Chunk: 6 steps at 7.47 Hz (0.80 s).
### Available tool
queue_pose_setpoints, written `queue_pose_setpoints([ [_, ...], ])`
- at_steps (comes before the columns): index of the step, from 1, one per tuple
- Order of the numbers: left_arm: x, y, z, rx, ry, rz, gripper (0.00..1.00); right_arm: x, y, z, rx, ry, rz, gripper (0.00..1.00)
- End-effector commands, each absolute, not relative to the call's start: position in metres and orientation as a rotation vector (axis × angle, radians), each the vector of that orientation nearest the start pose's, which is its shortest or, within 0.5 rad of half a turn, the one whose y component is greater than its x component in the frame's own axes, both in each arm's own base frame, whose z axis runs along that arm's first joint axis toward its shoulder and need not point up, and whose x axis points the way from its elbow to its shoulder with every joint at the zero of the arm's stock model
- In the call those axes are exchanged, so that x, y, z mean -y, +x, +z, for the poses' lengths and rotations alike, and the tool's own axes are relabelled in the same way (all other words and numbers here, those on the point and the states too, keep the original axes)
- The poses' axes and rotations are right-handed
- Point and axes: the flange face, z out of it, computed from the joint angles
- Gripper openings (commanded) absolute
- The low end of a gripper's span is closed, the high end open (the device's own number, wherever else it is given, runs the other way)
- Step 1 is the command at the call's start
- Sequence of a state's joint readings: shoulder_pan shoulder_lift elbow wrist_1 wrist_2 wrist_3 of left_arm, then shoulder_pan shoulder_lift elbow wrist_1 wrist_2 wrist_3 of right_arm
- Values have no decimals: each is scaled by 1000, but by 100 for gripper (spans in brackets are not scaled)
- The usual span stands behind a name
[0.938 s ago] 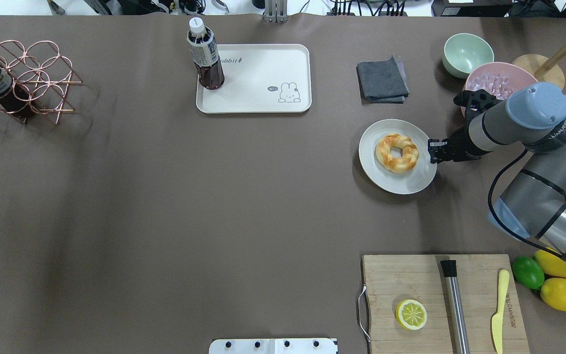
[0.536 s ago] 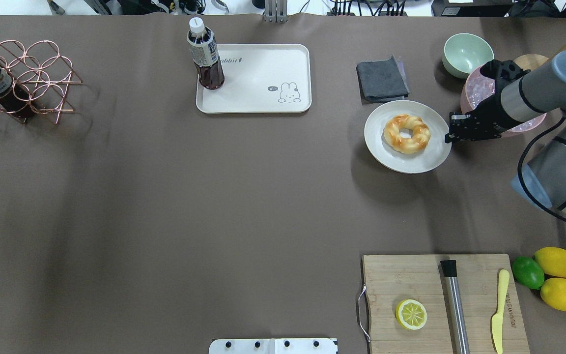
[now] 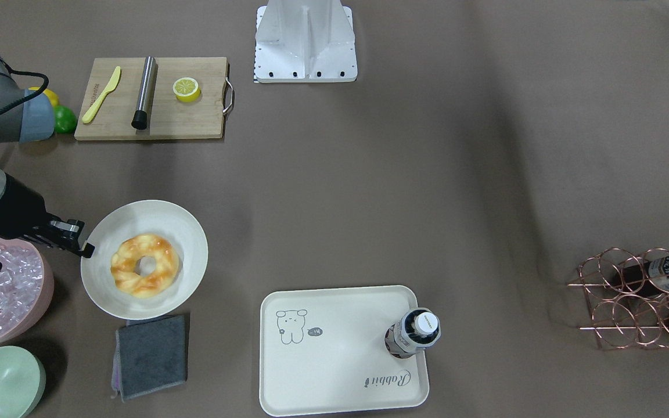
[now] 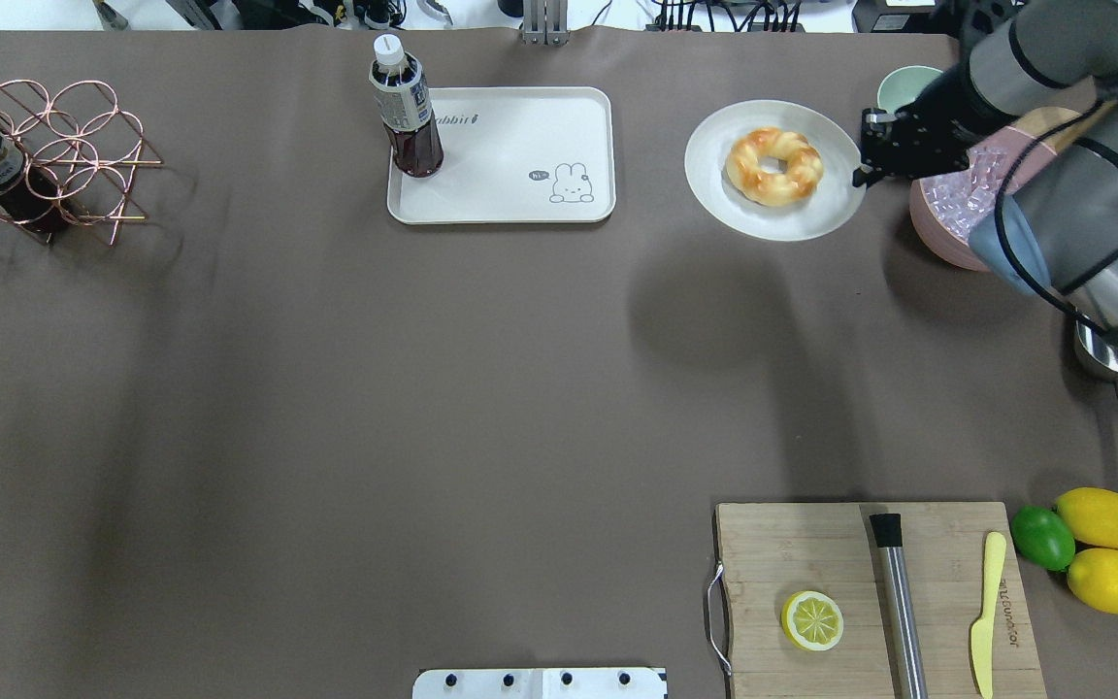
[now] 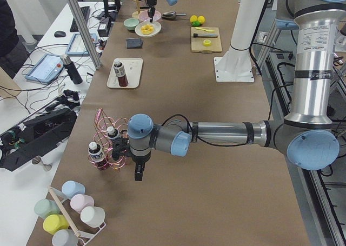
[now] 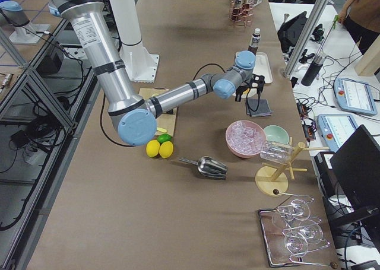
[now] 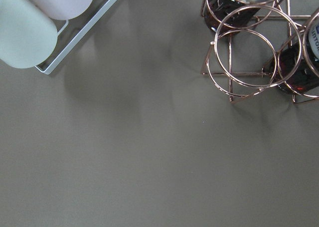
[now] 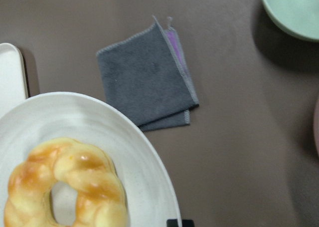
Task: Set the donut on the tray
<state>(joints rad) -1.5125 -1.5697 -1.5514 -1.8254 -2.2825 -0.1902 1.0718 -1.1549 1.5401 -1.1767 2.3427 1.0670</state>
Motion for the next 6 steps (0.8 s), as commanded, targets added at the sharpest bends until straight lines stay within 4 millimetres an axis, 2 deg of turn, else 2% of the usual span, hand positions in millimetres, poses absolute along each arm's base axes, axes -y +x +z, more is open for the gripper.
queue_pose_setpoints([
  [1,509,-39,646,-731,134,-43,99,678,-296,320,981,4,216,0],
  [2,510,-39,645,-731,135,-42,99,700,-322,298,966,8,214,0],
  [3,510,-39,645,-731,135,-42,99,712,-351,283,942,17,209,0],
  [4,510,-39,645,-731,135,-42,99,718,-375,269,952,45,189,0],
  [6,509,-39,646,-731,134,-43,99,718,-423,259,955,83,192,0],
])
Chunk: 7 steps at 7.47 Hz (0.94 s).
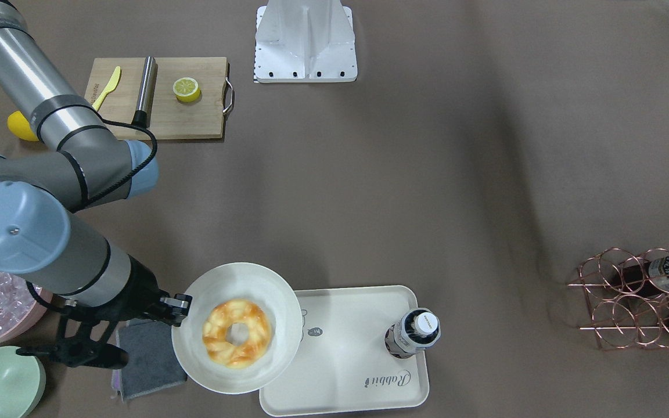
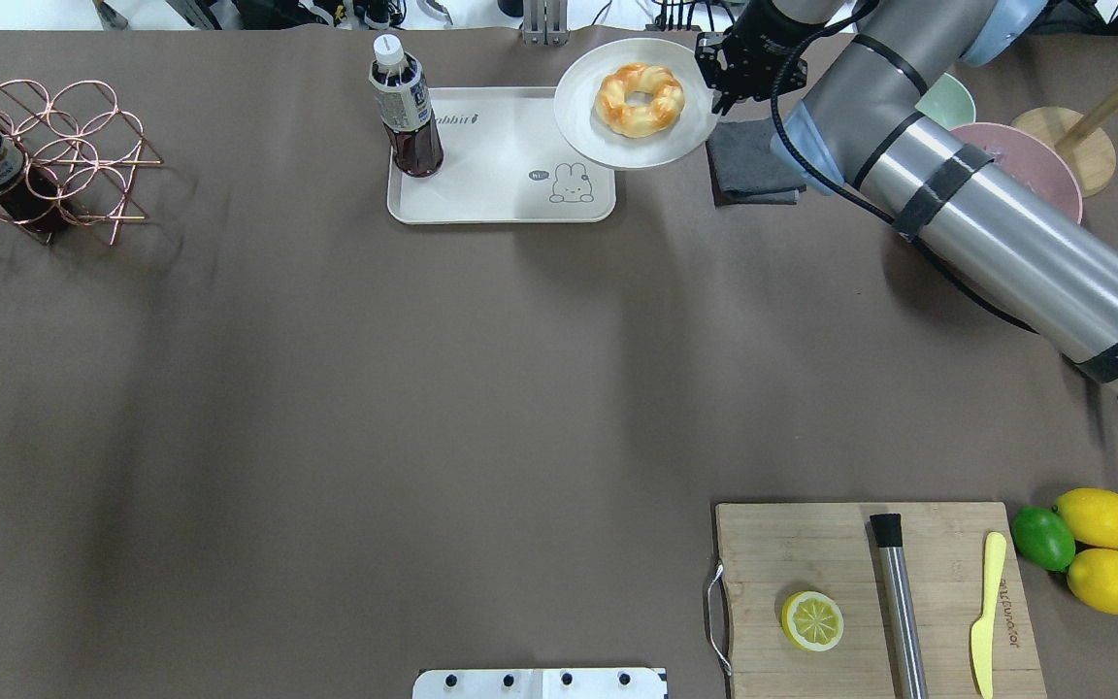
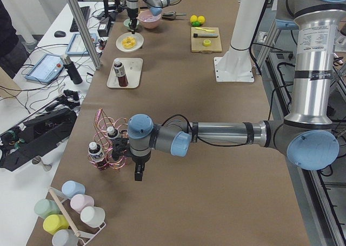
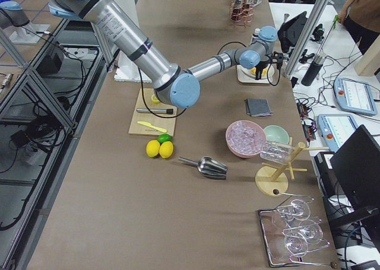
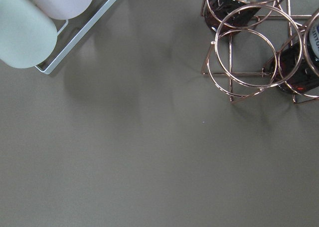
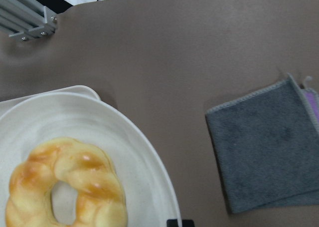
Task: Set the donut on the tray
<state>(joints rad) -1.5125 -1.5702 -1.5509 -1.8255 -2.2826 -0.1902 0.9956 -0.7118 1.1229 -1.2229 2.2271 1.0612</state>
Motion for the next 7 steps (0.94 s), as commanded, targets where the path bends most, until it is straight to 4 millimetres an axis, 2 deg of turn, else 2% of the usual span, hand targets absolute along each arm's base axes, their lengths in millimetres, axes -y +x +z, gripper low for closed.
queue_pose_setpoints([
  [1,509,-39,646,-731,134,-43,99,717,-449,247,952,99,171,0],
  [2,510,-39,645,-731,135,-42,99,715,-466,246,951,123,161,0],
  [4,509,-39,646,-731,134,-43,99,712,-484,254,958,173,148,0],
  [7,507,-39,648,-730,129,-44,99,727,-509,242,965,231,151,0],
])
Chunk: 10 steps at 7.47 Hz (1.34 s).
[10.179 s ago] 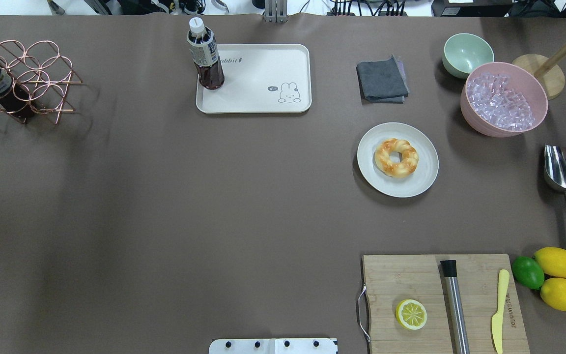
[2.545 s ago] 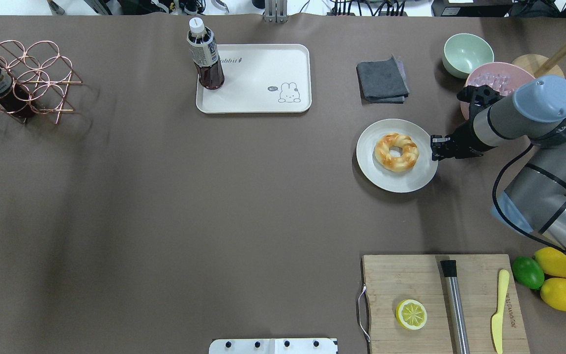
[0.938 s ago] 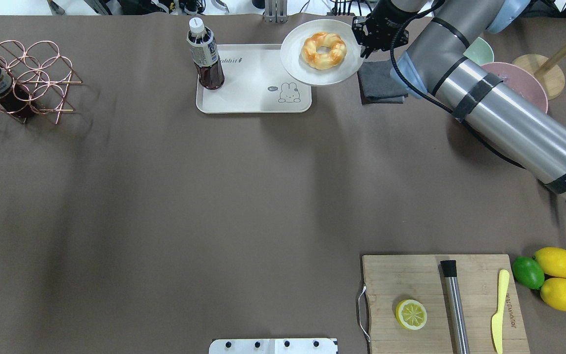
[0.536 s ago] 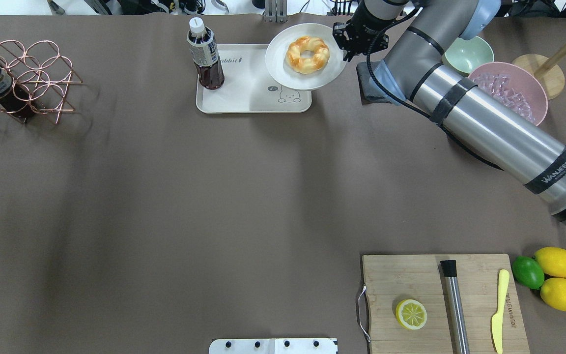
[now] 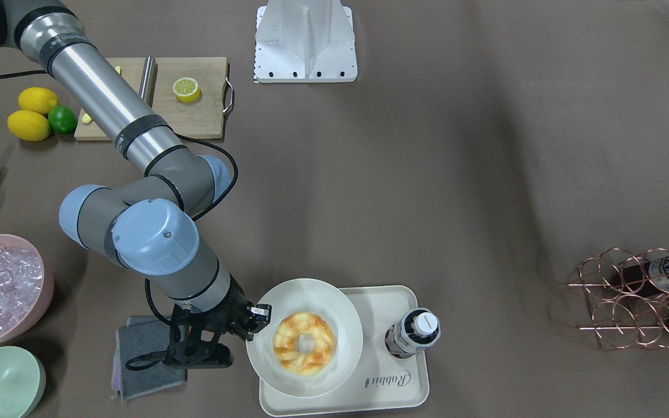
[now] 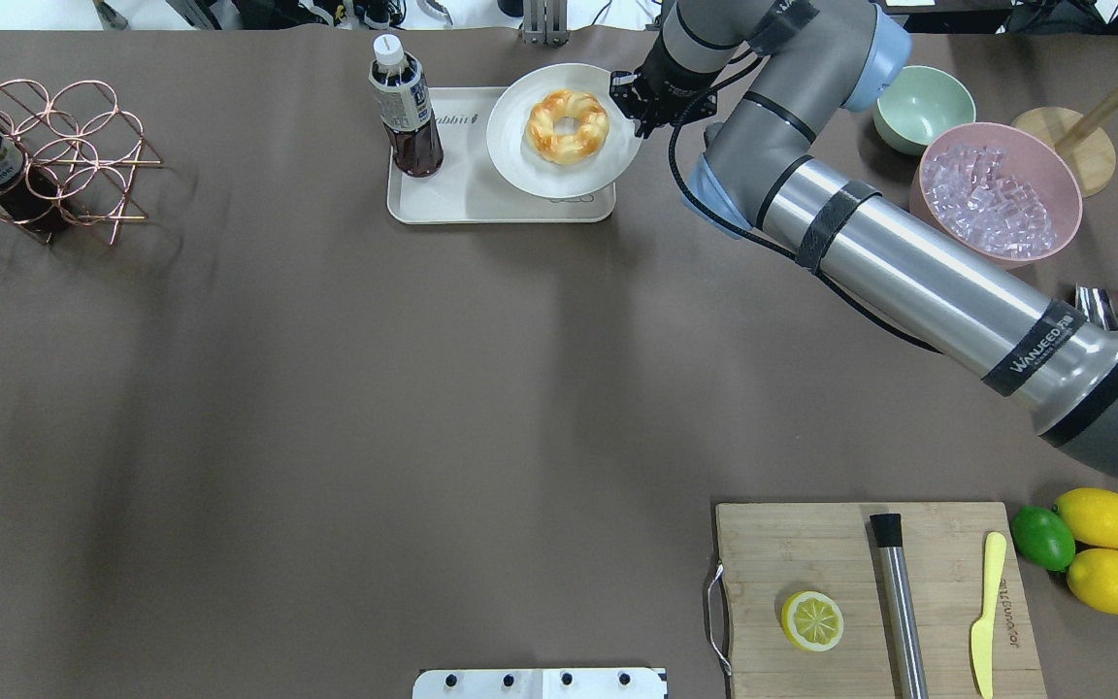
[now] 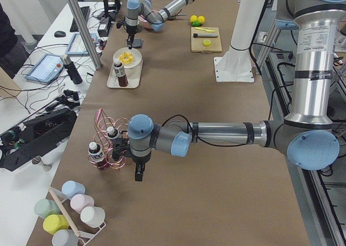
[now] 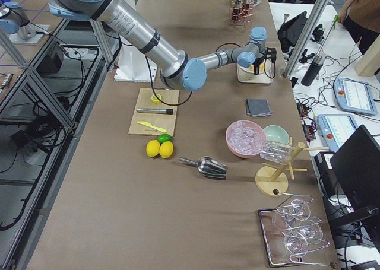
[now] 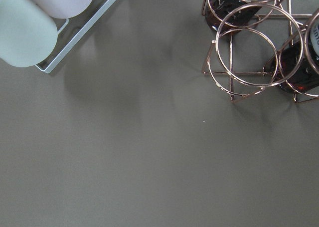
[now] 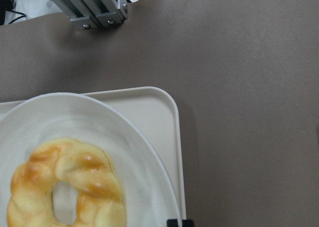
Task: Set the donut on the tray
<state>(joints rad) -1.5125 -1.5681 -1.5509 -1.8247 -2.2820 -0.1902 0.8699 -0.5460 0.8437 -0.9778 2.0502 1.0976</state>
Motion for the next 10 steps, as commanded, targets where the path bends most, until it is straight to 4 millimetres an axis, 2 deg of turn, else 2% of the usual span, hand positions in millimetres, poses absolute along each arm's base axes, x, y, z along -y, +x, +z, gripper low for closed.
queue_pose_setpoints([
  [1,507,-39,648,-729,130,-45,99,727,-512,241,969,245,150,0],
  [5,507,-39,649,-730,128,-45,99,713,-538,248,952,289,146,0],
  [6,506,-40,650,-728,127,-47,99,712,-544,258,954,304,158,0],
  [9,506,-40,650,-728,127,-47,99,709,-549,261,949,304,162,0],
  [10,506,-40,650,-728,127,-47,99,710,-550,262,948,303,168,17],
])
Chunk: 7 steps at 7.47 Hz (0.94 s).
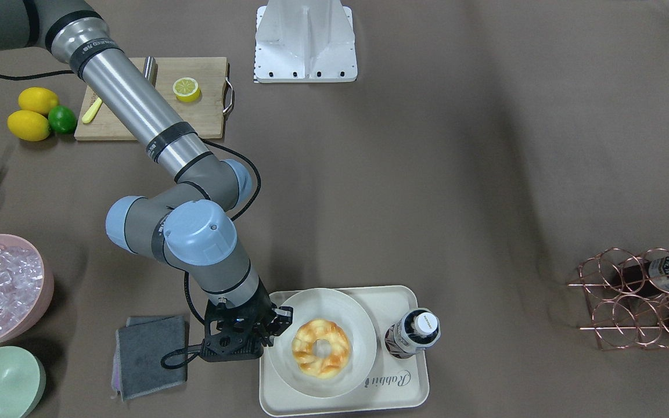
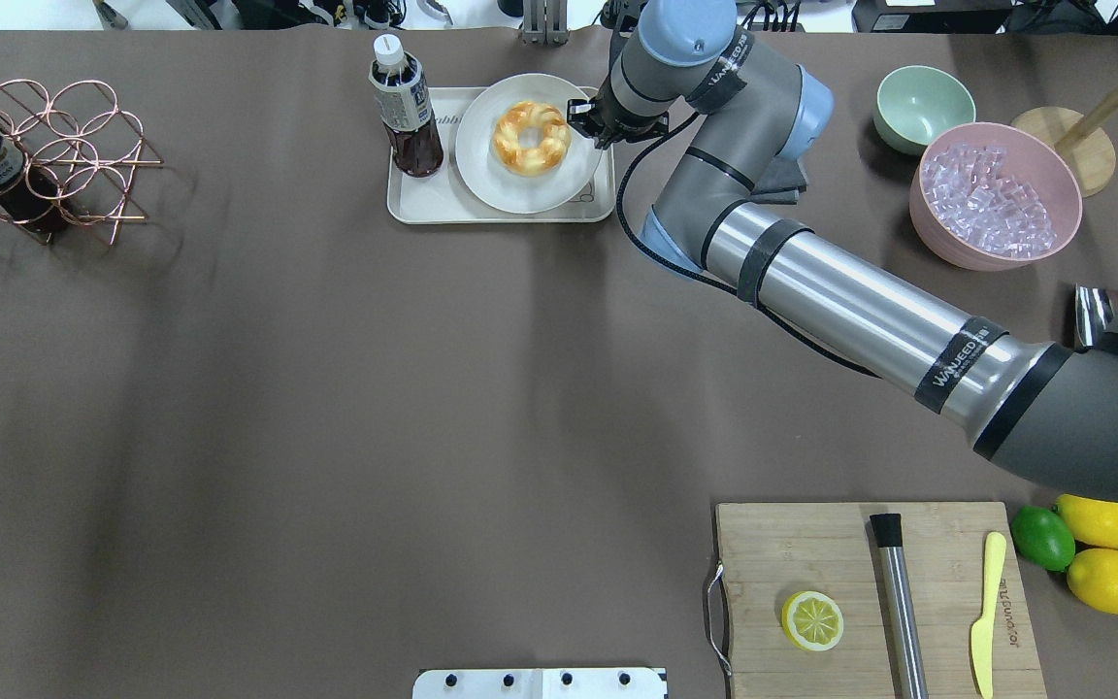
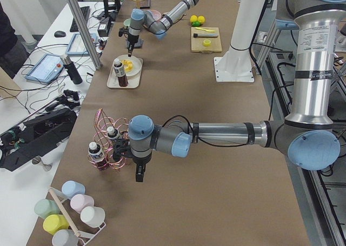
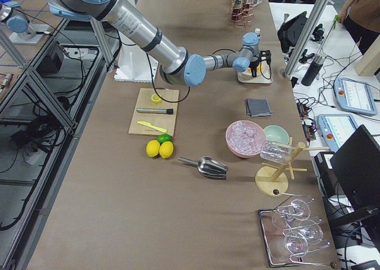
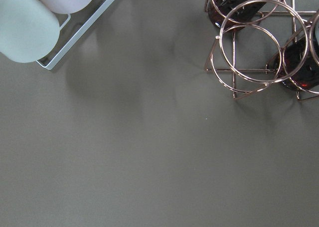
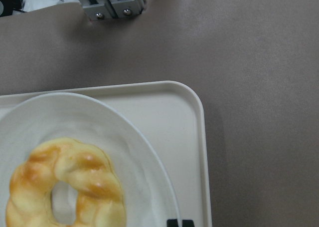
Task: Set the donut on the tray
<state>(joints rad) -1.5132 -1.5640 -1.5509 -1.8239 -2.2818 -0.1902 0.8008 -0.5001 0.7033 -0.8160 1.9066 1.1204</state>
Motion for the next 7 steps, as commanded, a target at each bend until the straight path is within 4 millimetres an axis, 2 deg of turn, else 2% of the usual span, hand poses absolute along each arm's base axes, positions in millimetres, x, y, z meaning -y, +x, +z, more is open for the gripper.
queue_pose_setpoints([
  [1,506,-40,650,-730,127,-47,99,709,-551,262,947,303,167,27],
  [3,506,-40,650,-728,127,-47,99,708,-551,263,944,302,167,34],
  [4,506,-40,650,-730,127,-47,99,718,-538,264,946,301,175,34],
  [5,506,-40,650,-730,127,-47,99,737,-502,266,967,273,158,34],
  [6,506,-40,650,-730,127,-47,99,747,-463,263,961,264,130,35],
  [7,506,-40,650,-730,127,-47,99,736,-414,271,926,232,88,37],
])
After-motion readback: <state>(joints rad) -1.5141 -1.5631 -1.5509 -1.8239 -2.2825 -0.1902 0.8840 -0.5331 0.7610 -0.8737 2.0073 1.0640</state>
